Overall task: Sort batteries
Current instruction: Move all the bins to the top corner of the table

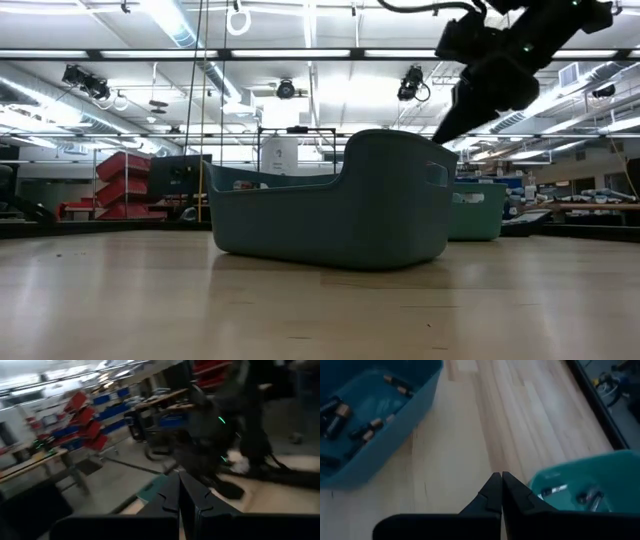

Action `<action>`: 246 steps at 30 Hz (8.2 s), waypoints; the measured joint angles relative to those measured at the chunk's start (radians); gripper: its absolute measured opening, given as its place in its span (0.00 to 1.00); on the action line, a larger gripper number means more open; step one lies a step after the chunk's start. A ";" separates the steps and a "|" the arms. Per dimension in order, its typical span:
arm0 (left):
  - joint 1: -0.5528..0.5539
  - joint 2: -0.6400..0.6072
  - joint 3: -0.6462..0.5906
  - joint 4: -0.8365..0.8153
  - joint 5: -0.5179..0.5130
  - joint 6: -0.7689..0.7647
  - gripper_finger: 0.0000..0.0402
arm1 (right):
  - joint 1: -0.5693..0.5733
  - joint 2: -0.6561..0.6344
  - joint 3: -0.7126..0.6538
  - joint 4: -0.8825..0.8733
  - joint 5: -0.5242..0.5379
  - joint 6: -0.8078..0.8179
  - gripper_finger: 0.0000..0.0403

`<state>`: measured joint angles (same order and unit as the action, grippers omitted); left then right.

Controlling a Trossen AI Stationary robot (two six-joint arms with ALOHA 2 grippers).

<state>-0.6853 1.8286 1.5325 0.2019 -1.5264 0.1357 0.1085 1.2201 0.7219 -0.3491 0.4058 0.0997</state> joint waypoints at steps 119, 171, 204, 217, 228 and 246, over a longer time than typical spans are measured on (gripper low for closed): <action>0.055 0.040 -0.214 -0.397 0.667 -0.793 0.00 | 0.313 0.329 -0.283 0.916 -0.317 -0.174 0.00; 0.076 0.061 -0.214 -0.756 0.492 -1.065 0.00 | 0.113 0.424 0.023 0.466 -0.208 -0.176 0.00; 0.061 0.063 -0.125 -0.834 0.530 -0.948 0.00 | 0.021 0.497 0.022 0.654 -0.356 -0.246 0.00; 0.061 0.061 -0.175 -0.814 0.667 -0.981 0.00 | 0.078 0.497 0.022 0.690 -0.295 -0.283 0.00; 0.072 0.062 -0.373 -0.625 0.647 -1.004 0.00 | 0.079 0.441 0.022 0.494 -0.294 -0.257 0.00; 0.098 0.062 -0.490 -0.796 0.496 -1.240 0.00 | 0.081 0.402 0.022 0.426 -0.291 -0.162 0.00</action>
<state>-0.5872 1.8904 1.0424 -0.5945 -1.0309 -1.1045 0.1894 1.6218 0.7441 0.0773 0.1146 -0.0620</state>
